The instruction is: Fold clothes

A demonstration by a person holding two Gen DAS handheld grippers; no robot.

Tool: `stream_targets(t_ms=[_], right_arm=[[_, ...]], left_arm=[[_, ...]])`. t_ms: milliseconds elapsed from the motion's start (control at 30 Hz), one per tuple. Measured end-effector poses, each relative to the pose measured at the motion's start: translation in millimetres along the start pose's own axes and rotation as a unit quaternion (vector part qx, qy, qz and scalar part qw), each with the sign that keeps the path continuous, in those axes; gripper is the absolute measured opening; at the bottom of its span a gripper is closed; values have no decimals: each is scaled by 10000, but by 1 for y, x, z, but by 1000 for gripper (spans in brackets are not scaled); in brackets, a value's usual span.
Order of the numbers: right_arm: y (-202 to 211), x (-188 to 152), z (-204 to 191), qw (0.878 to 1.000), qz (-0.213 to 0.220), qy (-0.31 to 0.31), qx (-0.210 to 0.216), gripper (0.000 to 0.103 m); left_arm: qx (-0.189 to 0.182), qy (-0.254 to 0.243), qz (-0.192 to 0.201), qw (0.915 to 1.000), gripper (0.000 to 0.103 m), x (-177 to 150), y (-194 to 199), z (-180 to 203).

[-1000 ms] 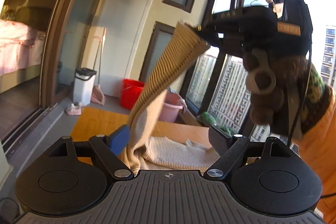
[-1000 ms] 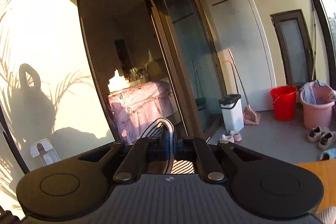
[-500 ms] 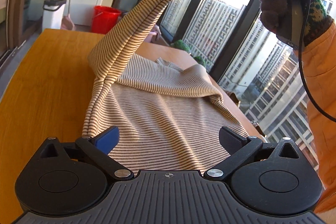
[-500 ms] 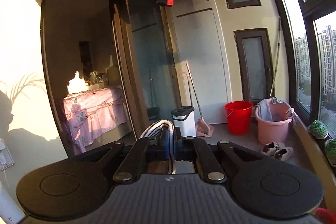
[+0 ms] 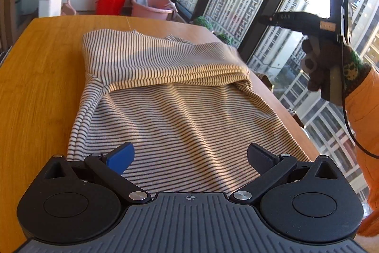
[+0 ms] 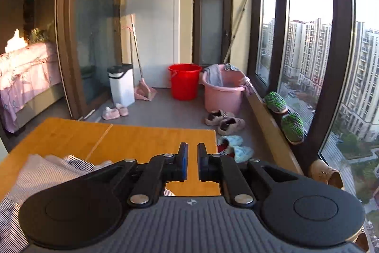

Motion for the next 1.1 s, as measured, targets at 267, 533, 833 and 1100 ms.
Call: stream_targets(t_ms=[267, 533, 833, 1100], right_arm=[[-4, -33, -8, 9878, -516, -1024, 1057, 48], [-32, -49, -45, 9739, -1071, -1334, 1494, 19], [-16, -41, -42, 9862, -979, -631, 1174, 26], [17, -68, -40, 9975, -548, 175, 417, 27]], left_arm=[[274, -90, 208, 9994, 103, 20, -10, -6], [923, 1, 421, 9948, 103, 29, -8, -42], [2132, 58, 792, 9738, 103, 41, 16, -87], [1636, 371, 1049, 9802, 103, 53, 37, -78]])
Point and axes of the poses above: each gripper's, at about its wrist camera, not at the fingertips, and y roughly against the way its jaws point, z to its right, x to its top, the point moved 8 cm from there along -y, roughly the way its jaws point, and after that the axes turned 2 degrees about -x, right-handed, at the moved point
